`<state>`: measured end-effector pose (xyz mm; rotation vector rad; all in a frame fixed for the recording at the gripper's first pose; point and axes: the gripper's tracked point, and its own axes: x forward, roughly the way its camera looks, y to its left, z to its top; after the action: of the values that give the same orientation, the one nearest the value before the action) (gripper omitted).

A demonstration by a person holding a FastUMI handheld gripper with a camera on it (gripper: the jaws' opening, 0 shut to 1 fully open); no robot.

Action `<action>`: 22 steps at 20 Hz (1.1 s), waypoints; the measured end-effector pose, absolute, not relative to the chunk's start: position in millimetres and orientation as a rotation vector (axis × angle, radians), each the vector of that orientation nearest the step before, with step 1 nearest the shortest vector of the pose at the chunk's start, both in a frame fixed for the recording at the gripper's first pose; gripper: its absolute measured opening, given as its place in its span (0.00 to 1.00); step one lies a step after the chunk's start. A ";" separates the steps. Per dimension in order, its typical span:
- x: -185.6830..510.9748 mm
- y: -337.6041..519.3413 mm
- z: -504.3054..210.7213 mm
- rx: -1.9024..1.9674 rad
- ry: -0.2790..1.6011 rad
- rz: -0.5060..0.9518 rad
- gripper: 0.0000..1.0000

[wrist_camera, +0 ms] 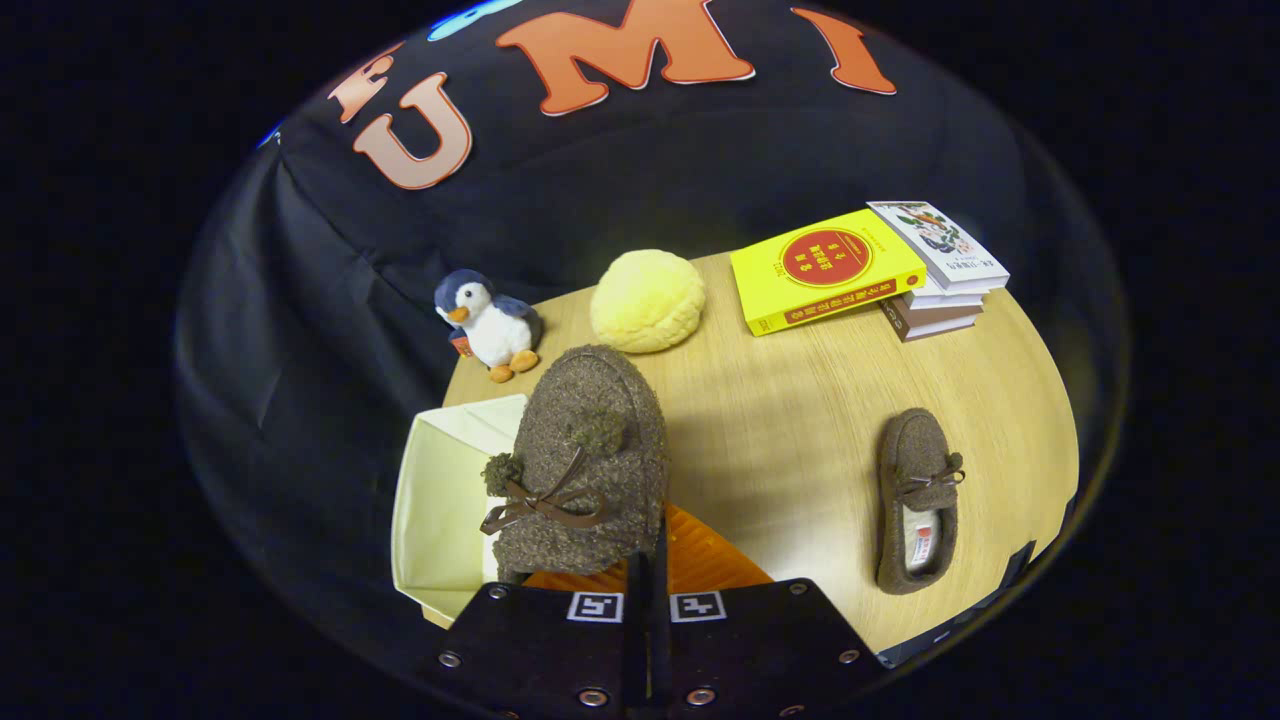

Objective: Open the storage box then place both shoes into the box .Put the left shoe in first, then the right shoe, with the right side of both shoes facing outward in a uniform manner.

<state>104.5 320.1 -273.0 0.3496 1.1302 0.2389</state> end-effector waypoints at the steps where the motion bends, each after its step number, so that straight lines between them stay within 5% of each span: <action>1: 107.2 332.0 -262.4 0.356 1.119 0.254 0.03; 9: 104.2 435.9 -248.6 0.347 1.149 0.331 0.03; 22: 71.5 520.2 -360.8 0.208 1.367 0.238 0.03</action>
<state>71.5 520.2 -360.8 0.2085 1.3674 0.2384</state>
